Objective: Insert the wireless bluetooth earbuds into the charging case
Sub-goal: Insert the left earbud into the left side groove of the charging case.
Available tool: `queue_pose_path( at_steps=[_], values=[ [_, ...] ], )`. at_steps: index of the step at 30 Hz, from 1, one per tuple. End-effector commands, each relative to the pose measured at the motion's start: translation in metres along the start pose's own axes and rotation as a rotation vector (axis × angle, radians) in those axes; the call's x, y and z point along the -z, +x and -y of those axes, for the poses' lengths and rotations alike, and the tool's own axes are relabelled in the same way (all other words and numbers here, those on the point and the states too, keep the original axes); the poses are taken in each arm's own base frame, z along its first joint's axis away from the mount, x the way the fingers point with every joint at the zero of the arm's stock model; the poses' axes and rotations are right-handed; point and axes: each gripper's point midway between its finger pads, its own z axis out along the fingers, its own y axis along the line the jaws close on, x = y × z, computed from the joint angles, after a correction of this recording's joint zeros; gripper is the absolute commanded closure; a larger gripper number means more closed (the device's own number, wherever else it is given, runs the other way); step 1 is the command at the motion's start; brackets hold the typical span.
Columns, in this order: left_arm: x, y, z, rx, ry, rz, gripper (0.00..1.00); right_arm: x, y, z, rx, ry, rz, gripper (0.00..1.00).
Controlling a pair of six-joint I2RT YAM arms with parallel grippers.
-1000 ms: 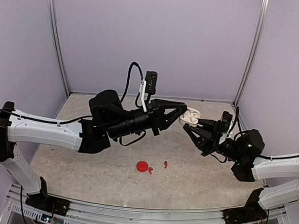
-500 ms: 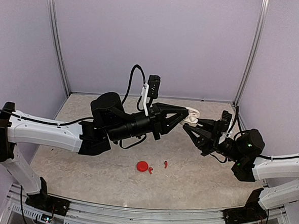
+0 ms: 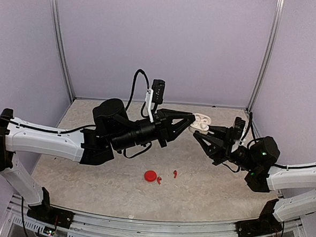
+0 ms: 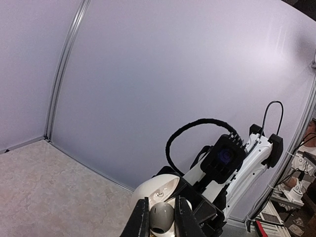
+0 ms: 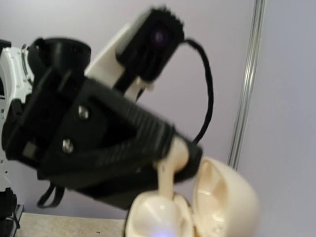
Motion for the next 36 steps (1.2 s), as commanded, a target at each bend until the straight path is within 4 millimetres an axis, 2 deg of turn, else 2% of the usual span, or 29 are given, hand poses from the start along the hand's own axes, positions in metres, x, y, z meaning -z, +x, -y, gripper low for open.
queue_pose_path(
  at_steps=[1,8,13,21,29,33,36],
  values=[
    [0.006,0.010,-0.025,0.016,-0.090,-0.030,0.91,0.001,-0.034,-0.008,0.036,-0.034,0.111,1.00],
    [0.004,0.021,-0.028,0.028,-0.090,-0.059,0.90,0.000,-0.036,-0.008,0.037,-0.036,0.121,1.00],
    [0.005,0.030,-0.030,0.037,-0.093,-0.083,0.80,0.000,-0.039,-0.006,0.044,-0.022,0.128,1.00],
    [0.010,0.024,-0.033,0.022,-0.118,-0.079,0.69,0.002,-0.035,-0.004,0.035,-0.009,0.115,1.00],
    [0.013,0.029,-0.019,-0.041,-0.048,-0.131,0.42,0.003,-0.028,-0.002,0.016,0.007,0.086,1.00],
    [0.025,0.029,-0.015,-0.088,-0.037,-0.163,0.28,0.003,-0.022,0.000,-0.020,0.016,0.048,1.00],
    [0.039,0.027,-0.015,-0.140,-0.034,-0.181,0.07,0.005,-0.017,-0.001,-0.062,0.006,-0.002,1.00]
  ],
)
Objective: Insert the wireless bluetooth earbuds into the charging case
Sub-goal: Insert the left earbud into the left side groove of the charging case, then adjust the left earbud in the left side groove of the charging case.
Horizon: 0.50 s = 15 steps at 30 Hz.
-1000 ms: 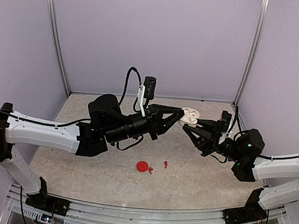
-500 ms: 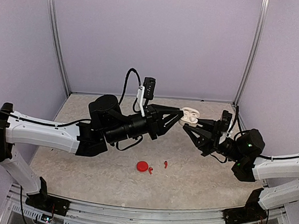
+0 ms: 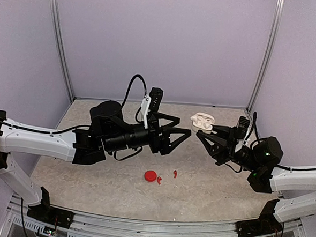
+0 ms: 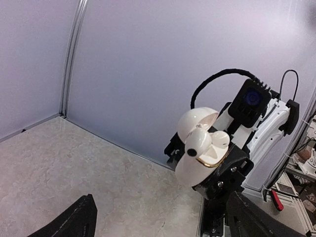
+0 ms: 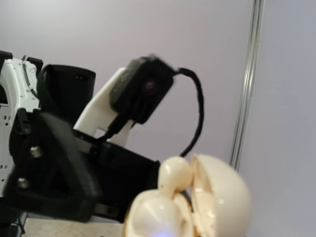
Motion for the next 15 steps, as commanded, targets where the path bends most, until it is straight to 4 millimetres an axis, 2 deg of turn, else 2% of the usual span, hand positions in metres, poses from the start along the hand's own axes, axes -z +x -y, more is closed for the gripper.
queue_pose_path(
  at_steps=[1,2,5,9,15],
  values=[
    [0.024,0.003,0.002,-0.106,0.014,-0.055,0.03,0.001,-0.006,-0.001,-0.056,-0.008,-0.035,1.00],
    [0.031,-0.001,0.004,-0.130,0.020,-0.047,0.01,0.002,-0.004,-0.003,-0.069,-0.023,-0.056,1.00],
    [0.048,0.006,-0.003,-0.194,-0.017,-0.063,0.01,0.006,0.000,-0.014,-0.101,-0.087,-0.115,1.00],
    [0.067,-0.002,0.004,-0.333,-0.004,-0.081,0.01,0.014,0.000,-0.030,-0.140,-0.183,-0.168,1.00],
    [0.061,-0.013,0.002,-0.429,-0.046,-0.152,0.02,0.021,-0.001,-0.053,-0.214,-0.313,-0.207,1.00]
  ],
)
